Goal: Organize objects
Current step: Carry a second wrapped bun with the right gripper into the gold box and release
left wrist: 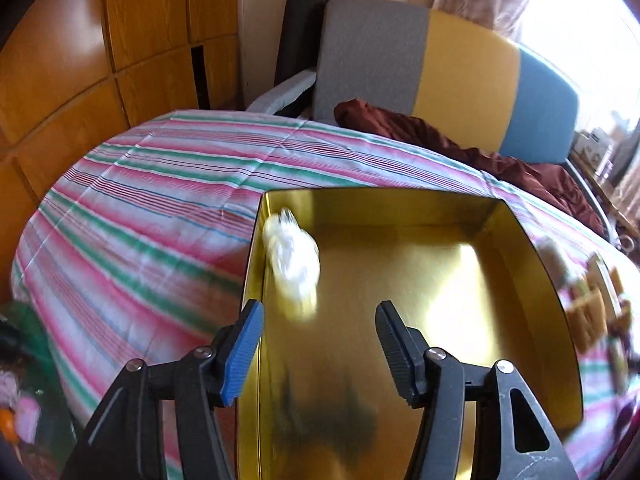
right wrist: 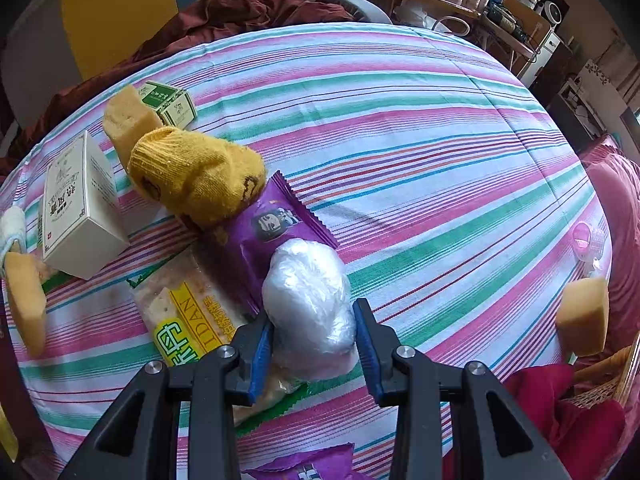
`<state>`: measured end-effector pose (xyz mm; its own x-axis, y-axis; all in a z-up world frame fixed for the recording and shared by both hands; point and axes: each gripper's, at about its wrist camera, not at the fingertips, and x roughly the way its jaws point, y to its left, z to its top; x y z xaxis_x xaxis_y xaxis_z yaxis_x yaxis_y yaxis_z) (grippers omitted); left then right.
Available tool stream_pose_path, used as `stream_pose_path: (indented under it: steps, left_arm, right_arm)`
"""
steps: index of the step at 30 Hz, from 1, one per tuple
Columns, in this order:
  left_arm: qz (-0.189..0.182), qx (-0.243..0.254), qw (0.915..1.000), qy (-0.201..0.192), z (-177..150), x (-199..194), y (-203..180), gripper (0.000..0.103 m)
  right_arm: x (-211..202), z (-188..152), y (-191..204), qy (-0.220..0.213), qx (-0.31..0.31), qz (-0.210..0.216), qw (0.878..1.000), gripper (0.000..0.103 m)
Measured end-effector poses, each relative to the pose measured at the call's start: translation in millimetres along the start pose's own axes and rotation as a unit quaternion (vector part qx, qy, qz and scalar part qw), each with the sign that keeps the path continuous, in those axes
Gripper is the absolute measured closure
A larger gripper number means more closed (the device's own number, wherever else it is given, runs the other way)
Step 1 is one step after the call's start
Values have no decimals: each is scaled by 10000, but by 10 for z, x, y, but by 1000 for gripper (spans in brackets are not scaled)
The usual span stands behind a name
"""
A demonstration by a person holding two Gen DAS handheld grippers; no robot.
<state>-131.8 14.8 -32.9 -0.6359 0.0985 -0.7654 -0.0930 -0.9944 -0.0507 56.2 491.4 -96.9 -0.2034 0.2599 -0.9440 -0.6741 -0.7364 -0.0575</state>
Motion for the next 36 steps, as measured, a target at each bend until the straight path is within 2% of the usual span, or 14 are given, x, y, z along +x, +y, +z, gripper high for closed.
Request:
stream_pose_path:
  steps: [3, 8, 11, 13, 16, 19, 23, 28, 31, 36]
  left_arm:
    - [-79, 92, 9998, -153, -218, -236, -53, 44]
    - [-262, 148, 9993, -202, -529, -497, -118, 44]
    - [-307, 185, 9991, -220, -627, -583, -134, 43]
    - [-304, 181, 9991, -233, -676, -624, -118, 44]
    - [-283, 111, 9993, -237, -710, -653, -62, 42]
    - [-227, 30, 9995, -239, -736, -666, 20, 41]
    - [-159, -141, 9993, -304, -770, -733, 168, 41]
    - [-16, -283, 9989, -368, -805, -810, 353, 41]
    - [99, -417, 9983, -402, -825, -832, 475, 40]
    - [168, -628, 9969, -436, -831, -838, 621, 40]
  right_arm:
    - [-133, -30, 12, -223, 62, 105, 9997, 65]
    - [-377, -50, -45, -888, 209, 434, 9949, 65]
    - [-595, -85, -11, -1352, 119, 597, 9889, 65]
    - [-673, -110, 9, -1510, 61, 664, 9863, 65]
    - [-880, -196, 194, -1635, -142, 993, 9814, 65]
    - [-1103, -272, 584, -1698, -697, 1491, 9716, 65]
    - [-1367, -514, 1368, -1564, -1724, 2290, 9452, 65]
    - [-1428, -952, 2423, -942, -2736, 3045, 9075, 65]
    - [-1381, -1168, 2966, -492, -3141, 3344, 8872, 65]
    - [-1199, -1454, 3610, 239, -3402, 3652, 8662, 62]
